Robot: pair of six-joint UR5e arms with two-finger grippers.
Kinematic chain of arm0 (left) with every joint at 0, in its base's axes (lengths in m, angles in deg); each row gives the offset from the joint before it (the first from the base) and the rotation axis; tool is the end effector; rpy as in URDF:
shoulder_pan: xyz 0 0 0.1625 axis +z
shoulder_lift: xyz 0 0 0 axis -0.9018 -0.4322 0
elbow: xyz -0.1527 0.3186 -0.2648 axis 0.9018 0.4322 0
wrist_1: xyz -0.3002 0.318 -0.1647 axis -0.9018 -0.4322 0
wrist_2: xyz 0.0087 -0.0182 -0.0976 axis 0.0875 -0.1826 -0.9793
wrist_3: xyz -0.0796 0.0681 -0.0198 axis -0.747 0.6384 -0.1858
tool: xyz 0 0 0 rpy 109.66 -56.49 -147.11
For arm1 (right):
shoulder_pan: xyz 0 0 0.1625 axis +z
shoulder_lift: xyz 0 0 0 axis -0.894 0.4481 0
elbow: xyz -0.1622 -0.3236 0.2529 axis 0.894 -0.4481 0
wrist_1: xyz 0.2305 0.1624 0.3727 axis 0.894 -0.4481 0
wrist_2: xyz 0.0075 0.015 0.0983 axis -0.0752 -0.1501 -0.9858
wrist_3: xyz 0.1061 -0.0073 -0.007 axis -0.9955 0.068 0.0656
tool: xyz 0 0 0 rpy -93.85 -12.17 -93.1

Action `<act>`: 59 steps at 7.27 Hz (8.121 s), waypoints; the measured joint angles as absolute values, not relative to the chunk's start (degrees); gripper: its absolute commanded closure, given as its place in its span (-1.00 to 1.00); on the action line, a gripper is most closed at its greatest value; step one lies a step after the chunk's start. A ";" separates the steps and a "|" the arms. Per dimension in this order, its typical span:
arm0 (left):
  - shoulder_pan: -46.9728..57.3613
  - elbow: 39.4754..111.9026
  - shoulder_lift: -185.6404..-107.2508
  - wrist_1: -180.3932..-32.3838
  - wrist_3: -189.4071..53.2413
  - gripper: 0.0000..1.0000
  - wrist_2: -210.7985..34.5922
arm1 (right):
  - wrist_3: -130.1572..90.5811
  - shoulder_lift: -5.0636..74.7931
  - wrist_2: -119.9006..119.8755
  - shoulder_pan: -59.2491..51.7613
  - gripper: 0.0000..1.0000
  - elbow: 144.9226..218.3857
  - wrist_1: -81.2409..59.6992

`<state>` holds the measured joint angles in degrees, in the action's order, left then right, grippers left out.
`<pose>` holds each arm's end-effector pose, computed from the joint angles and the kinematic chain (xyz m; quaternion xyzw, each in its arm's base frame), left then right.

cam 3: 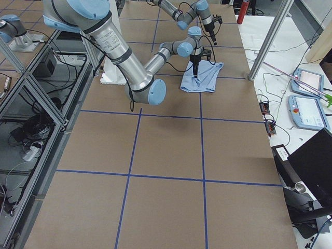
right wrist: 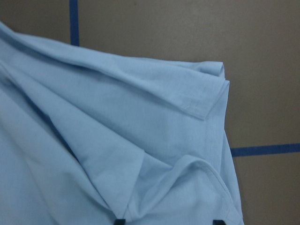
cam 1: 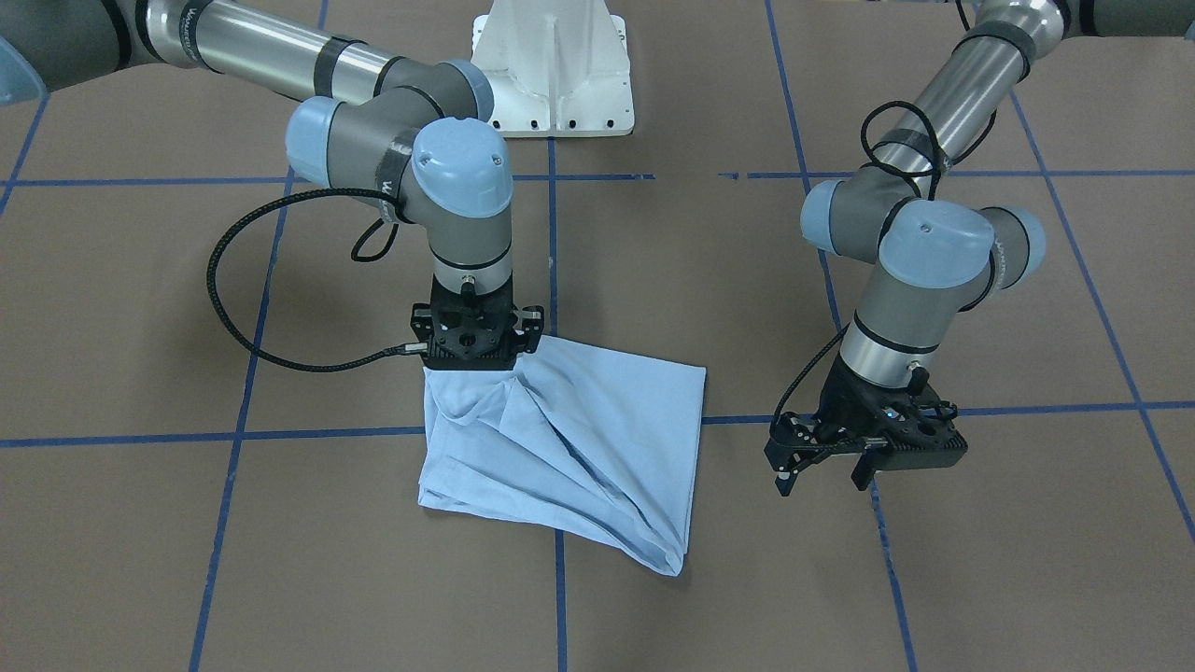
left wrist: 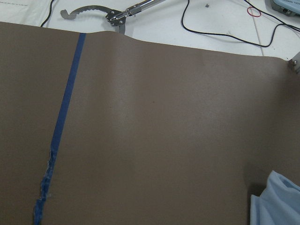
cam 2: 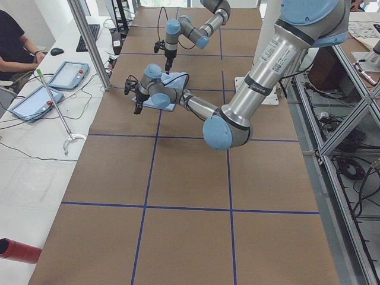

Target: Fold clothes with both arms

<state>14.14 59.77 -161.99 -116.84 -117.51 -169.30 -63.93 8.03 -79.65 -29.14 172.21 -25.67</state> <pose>0.4373 -0.6977 0.3423 0.2151 0.4331 -0.1330 0.8652 -0.6050 -0.5448 0.1911 0.0858 -0.3356 0.0033 0.9381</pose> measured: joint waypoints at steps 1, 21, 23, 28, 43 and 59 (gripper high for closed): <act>14.14 59.88 -161.73 -116.92 -117.53 -1.00 -169.31 | -58.84 8.18 -76.30 -31.08 -0.38 172.50 -25.68; 14.23 60.30 -161.95 -117.12 -118.11 -1.00 -169.31 | -54.42 7.27 -72.28 -29.25 1.00 166.68 -18.01; 14.27 60.30 -162.09 -117.11 -118.20 -1.00 -169.31 | -50.45 7.43 -72.40 -24.53 1.00 164.54 -17.87; 14.36 60.39 -162.70 -116.99 -118.29 -1.00 -169.31 | -46.57 6.56 -72.06 -20.54 -1.00 155.95 -12.66; -25.55 62.33 -138.35 -101.32 -47.80 -1.00 -196.41 | 24.30 44.44 -116.11 37.33 -1.00 168.24 -34.57; -21.36 84.81 -121.84 -80.06 -42.87 -1.00 -197.78 | -0.13 51.83 -113.48 30.24 -1.00 173.64 -19.30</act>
<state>-21.36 84.81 -121.84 -80.06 -42.87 -197.78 -0.13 51.83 -113.48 30.24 173.64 -19.30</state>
